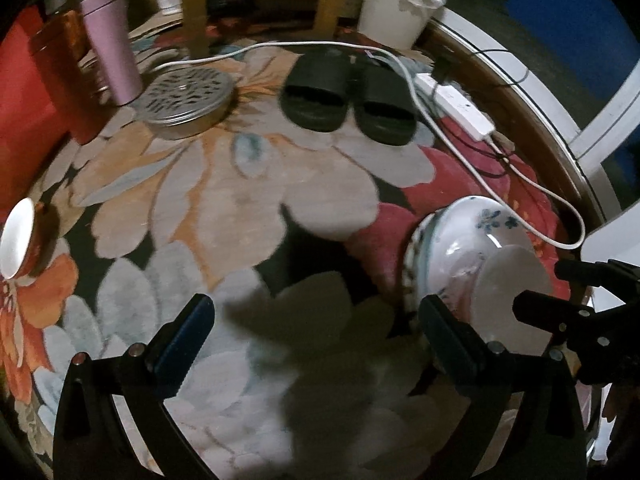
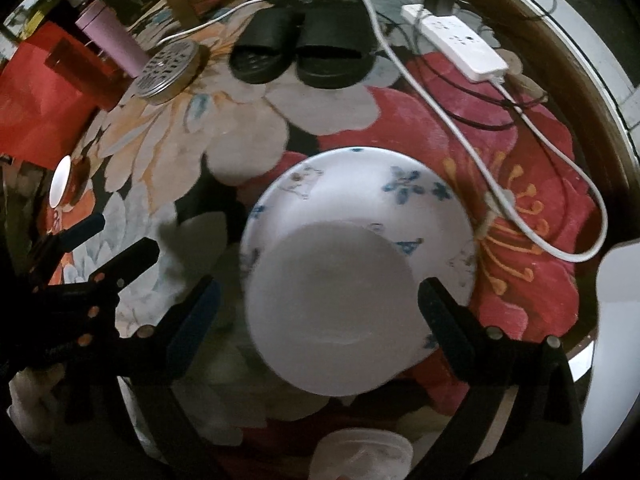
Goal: Organize plates and bowls
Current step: 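Move the right gripper from the stack to the last white bowl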
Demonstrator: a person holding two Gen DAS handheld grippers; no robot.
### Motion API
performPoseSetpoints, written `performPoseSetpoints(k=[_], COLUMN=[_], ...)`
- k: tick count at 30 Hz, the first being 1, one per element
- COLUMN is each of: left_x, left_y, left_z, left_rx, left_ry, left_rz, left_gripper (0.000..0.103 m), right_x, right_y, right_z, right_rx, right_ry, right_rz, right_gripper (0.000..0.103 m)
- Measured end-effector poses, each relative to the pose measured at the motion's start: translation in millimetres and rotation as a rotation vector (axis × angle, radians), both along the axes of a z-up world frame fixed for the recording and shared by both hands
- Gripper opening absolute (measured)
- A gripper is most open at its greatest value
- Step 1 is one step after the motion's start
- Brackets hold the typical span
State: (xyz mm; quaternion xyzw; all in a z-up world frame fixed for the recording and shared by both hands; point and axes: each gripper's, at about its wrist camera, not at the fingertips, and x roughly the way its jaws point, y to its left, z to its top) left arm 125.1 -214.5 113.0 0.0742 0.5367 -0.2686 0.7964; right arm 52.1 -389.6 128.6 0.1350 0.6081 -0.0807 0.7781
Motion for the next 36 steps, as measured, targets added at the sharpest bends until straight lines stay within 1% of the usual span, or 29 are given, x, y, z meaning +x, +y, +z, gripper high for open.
performPoseSetpoints(k=[13, 23, 27, 36], left_x=[27.1, 34.0, 35.4, 41.9], left_y=[95.7, 162.7, 193.7, 270.2], left_z=[3.6, -12.3, -18.1, -28.1], left_rx=[0.012, 0.038, 0.044, 0.05], left_ry=[-0.005, 0.01, 0.019, 0.033], left_rz=[0.171, 0.269, 0.323, 0.445], left_gripper=[0.102, 0.102, 0.102, 0.102], right_x=[34.8, 57.9, 68.6, 105.5], right_y=[74.2, 129.2, 153.6, 217.4], right_z=[-0.2, -10.0, -14.4, -30.2], right_rx=[0.037, 0.066, 0.079, 0.132], right_ry=[-0.019, -0.008, -0.003, 0.019], right_rz=[0.129, 0.225, 0.271, 0.386], right_gripper=[0.1, 0.1, 0.1, 0.1])
